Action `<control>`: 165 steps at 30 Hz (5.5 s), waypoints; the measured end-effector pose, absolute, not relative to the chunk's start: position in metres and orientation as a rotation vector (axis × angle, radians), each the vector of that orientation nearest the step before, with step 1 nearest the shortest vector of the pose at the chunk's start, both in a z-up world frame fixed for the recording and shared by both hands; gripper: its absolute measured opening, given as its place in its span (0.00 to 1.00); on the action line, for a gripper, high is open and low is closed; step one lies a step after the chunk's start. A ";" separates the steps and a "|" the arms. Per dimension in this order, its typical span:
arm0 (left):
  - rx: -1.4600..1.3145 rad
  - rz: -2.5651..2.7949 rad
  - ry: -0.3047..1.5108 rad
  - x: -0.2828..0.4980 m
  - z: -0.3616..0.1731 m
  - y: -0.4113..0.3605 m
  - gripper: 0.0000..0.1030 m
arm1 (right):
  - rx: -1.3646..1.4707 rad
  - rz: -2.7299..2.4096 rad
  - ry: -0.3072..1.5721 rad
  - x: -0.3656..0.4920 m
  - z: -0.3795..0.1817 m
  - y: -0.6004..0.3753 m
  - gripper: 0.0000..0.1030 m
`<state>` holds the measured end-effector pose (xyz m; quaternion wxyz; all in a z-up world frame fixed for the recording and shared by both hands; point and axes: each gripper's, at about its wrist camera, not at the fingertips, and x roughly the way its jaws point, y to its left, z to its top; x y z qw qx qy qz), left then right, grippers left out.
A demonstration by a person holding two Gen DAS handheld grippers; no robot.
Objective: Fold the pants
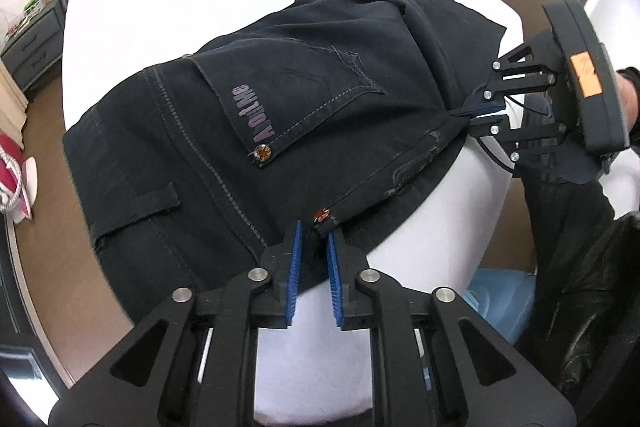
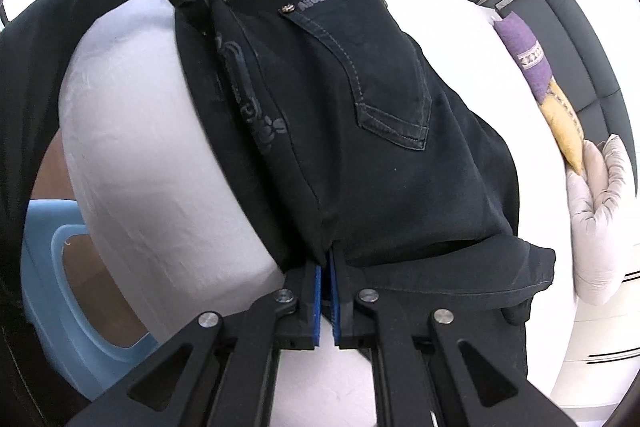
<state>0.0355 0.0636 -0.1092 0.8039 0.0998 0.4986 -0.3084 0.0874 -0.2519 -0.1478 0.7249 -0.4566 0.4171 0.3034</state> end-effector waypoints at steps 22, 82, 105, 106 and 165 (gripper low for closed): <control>0.046 -0.535 1.083 0.083 -0.123 0.011 0.14 | -1.042 0.563 0.849 0.071 -0.157 -0.242 0.08; -0.017 -0.478 1.142 0.093 -0.131 0.021 0.14 | 1.152 -0.071 0.633 0.199 -0.146 -0.750 0.04; 0.006 -0.412 1.156 0.093 -0.128 0.003 0.14 | 1.325 -0.216 0.580 0.145 -0.208 -0.808 0.07; 0.005 -0.410 1.157 0.093 -0.128 0.004 0.14 | 1.310 -0.228 0.572 0.142 -0.207 -0.808 0.06; -0.102 -0.461 1.140 0.101 -0.124 0.042 0.14 | -0.523 0.261 1.168 0.330 -0.168 -0.564 0.00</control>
